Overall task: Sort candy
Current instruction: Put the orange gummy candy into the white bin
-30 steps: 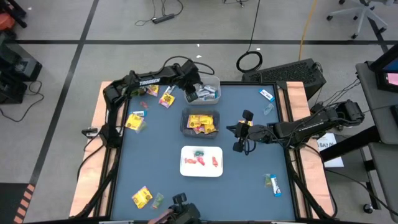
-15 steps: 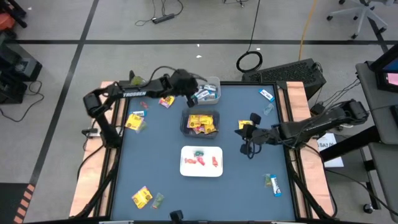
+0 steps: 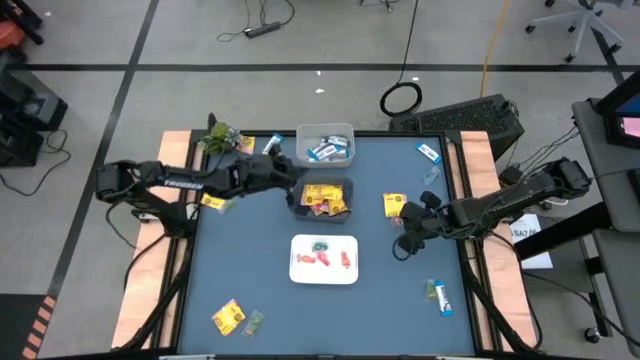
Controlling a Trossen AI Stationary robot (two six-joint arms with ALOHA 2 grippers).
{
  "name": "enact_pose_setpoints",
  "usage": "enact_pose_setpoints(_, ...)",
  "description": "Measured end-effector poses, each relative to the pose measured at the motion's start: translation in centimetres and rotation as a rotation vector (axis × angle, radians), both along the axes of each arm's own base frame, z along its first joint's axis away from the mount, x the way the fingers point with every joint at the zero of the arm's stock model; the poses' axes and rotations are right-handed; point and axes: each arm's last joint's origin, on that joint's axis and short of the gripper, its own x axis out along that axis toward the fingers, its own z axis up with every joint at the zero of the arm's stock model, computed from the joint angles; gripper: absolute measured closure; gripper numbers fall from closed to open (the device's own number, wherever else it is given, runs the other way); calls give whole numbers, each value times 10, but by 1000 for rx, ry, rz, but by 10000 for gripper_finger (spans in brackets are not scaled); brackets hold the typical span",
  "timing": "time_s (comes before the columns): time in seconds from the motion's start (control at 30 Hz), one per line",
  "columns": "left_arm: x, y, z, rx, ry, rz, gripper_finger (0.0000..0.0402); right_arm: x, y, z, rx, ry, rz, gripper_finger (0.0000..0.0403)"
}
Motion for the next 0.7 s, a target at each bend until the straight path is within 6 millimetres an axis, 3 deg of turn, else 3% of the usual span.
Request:
enact_pose_setpoints(0.2, -18, -23, -24, -3, -43, -62, 389, 5, -4, -8, -11, 56, -1, 247)
enact_pose_setpoints(0.33, -34, -35, -44, 8, -101, -96, 389, 9, -8, -14, 10, 100, 14, 220)
enact_pose_setpoints(0.5, -52, -46, -56, 16, -180, -132, 388, 13, -13, -21, 26, 145, 12, 246)
enact_pose_setpoints(0.7, -66, -55, -70, -41, -164, -145, 388, 18, -14, -24, 44, 143, 35, 328)
